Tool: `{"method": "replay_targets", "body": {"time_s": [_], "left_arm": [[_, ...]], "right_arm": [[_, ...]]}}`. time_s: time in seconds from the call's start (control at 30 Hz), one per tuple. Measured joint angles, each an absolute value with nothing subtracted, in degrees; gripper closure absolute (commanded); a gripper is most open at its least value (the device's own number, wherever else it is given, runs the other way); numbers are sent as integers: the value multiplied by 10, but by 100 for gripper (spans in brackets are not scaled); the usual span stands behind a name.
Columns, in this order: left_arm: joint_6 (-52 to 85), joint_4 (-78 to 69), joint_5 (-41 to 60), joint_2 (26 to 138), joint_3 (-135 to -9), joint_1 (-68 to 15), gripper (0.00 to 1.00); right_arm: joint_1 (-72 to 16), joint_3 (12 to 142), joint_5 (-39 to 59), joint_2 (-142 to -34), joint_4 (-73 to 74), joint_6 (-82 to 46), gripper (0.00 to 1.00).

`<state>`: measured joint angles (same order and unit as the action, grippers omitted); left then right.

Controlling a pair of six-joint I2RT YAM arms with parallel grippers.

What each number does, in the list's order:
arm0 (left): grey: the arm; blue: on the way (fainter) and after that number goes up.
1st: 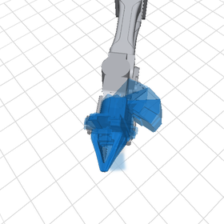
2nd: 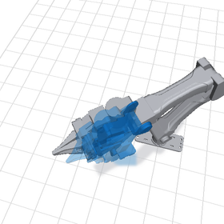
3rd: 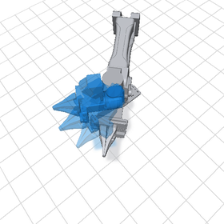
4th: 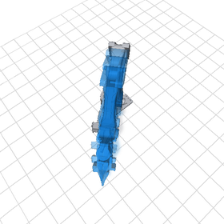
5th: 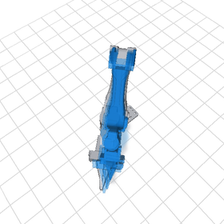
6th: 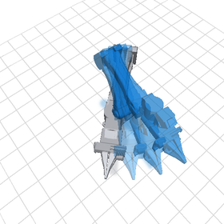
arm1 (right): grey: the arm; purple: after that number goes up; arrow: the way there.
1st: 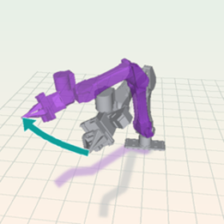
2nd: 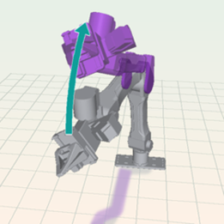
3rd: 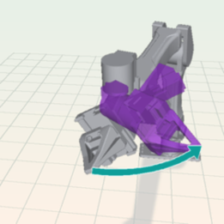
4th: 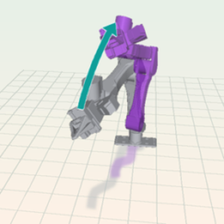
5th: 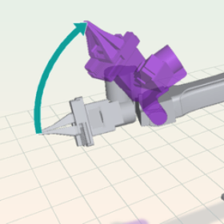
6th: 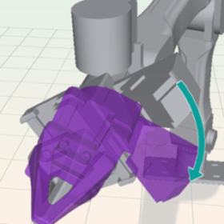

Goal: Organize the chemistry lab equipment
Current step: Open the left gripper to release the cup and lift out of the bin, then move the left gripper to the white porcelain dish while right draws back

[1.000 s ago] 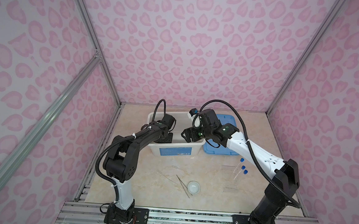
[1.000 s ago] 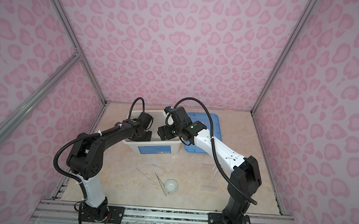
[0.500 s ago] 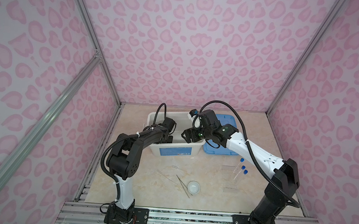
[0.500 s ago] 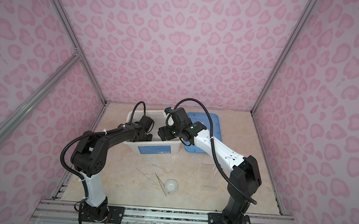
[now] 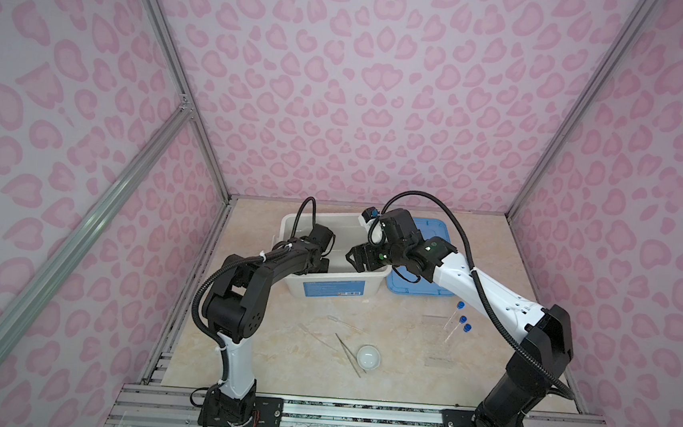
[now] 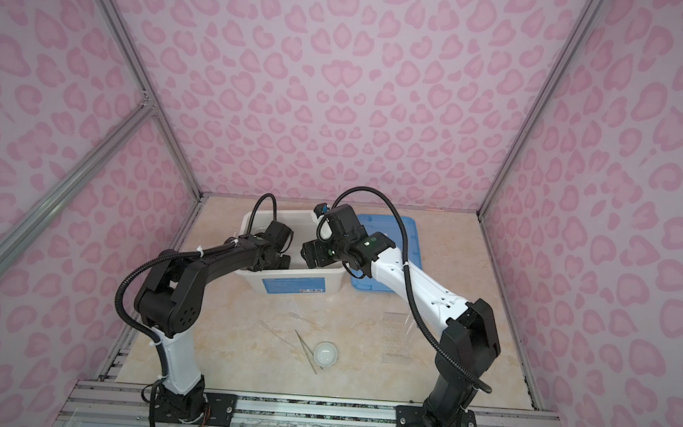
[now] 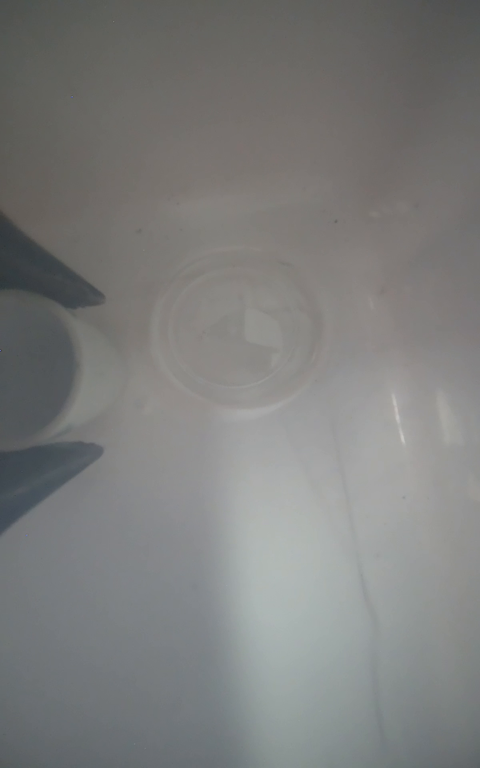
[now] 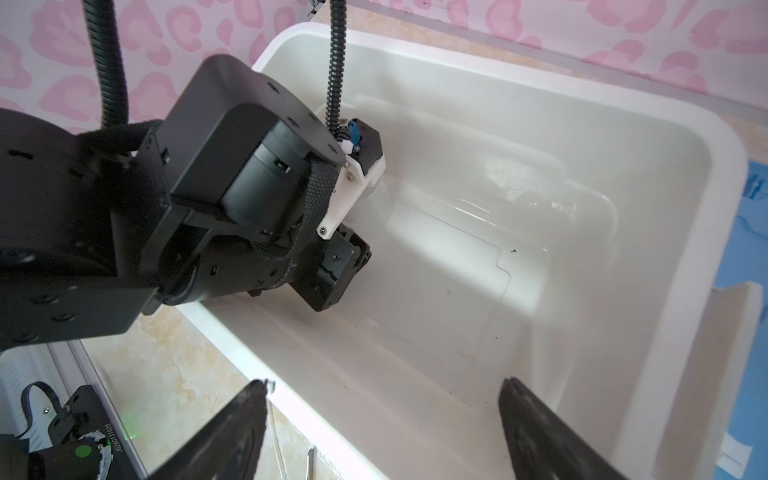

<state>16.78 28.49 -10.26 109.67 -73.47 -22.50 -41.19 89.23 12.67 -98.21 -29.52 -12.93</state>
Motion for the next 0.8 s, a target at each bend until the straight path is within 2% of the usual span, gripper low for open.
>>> {"method": "replay_targets", "body": {"time_s": [0.1, 0.33, 0.53, 0.67, 0.8], "left_arm": [[168, 286, -103, 1089, -735, -225, 29], [168, 291, -103, 1068, -736, -225, 19], [176, 306, -104, 1020, -742, -225, 5], [180, 317, -100, 971, -756, -231, 1], [180, 338, -94, 924, -778, -244, 2]], "right_arm": [[-412, 892, 127, -981, -296, -129, 12], [-411, 896, 124, -971, -299, -129, 11], [-411, 901, 120, -945, -303, -129, 5], [-411, 901, 115, -911, -308, -124, 2], [-411, 889, 107, -869, -314, -113, 2]]}}
